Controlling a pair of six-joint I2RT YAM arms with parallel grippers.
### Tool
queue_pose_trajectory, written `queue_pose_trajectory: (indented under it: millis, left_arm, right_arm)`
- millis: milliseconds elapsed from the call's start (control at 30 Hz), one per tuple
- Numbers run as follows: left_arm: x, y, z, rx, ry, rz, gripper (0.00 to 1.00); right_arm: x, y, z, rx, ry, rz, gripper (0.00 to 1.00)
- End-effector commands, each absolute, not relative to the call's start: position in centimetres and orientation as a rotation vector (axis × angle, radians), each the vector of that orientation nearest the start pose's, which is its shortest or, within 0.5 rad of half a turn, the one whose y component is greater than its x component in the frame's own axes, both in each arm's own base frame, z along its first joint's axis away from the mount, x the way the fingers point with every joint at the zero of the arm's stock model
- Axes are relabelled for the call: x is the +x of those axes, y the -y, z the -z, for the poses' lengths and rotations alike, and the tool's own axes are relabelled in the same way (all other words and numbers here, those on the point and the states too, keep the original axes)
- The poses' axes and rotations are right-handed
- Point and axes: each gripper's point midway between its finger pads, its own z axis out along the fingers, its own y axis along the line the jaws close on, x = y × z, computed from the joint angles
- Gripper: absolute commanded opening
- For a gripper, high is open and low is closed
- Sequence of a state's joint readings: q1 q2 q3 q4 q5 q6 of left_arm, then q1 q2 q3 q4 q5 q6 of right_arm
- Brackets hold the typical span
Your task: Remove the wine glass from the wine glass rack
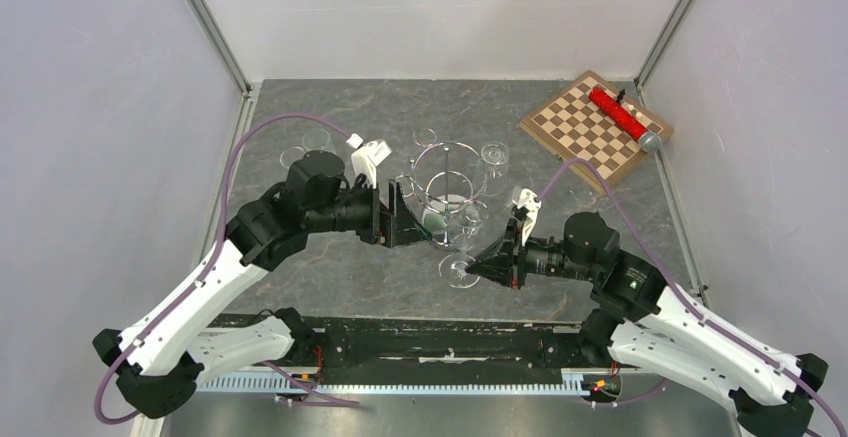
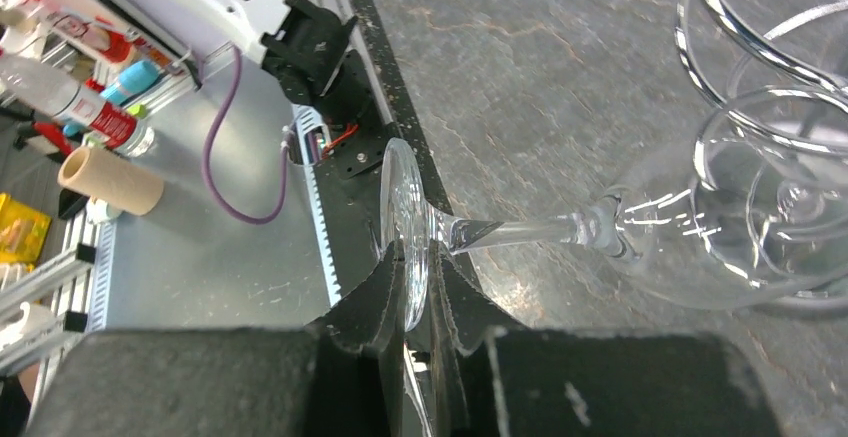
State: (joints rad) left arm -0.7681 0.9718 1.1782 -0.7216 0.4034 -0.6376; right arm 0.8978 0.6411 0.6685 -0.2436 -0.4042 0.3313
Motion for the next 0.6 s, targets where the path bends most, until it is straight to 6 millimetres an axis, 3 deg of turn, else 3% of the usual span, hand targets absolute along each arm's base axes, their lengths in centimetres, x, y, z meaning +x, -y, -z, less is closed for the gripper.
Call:
queue_pose_trajectory:
  millis: [0, 567]
  left_arm:
    - [12.6, 26.4, -31.1, 0.336, -2.246, 1.35, 0.8]
    - [11.0, 26.8, -28.2, 0.176, -2.28, 1.546, 0.8]
  right_arm:
    - [9.2, -27.1, -32.0, -0.964, -1.403, -1.255, 0.0]
    - [7.5, -29.7, -33.3, -1.116, -1.216, -1.196, 0.0]
